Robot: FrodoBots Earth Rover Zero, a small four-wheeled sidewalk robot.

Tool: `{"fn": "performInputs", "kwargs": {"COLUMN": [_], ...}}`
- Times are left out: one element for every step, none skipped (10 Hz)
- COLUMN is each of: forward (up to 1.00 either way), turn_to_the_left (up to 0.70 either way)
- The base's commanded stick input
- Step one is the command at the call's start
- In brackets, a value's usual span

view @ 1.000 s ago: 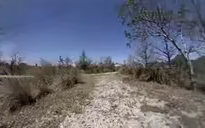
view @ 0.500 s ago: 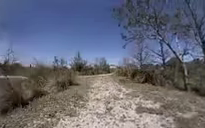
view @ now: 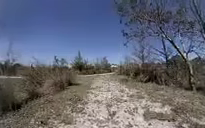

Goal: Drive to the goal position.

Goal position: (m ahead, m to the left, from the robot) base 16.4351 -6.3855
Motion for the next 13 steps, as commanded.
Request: {"fn": "performInputs", "kwargs": {"forward": [0.70,0.70,0.70,0.70,0.70,0.70,0.70,0.70,0.70,0.70,0.70,0.70,0.70], "turn_to_the_left": [0.00,0.00,-0.06,-0.35,-0.12,0.00,0.00,0.00,0.00,0.00,0.00,0.00,0.00]}}
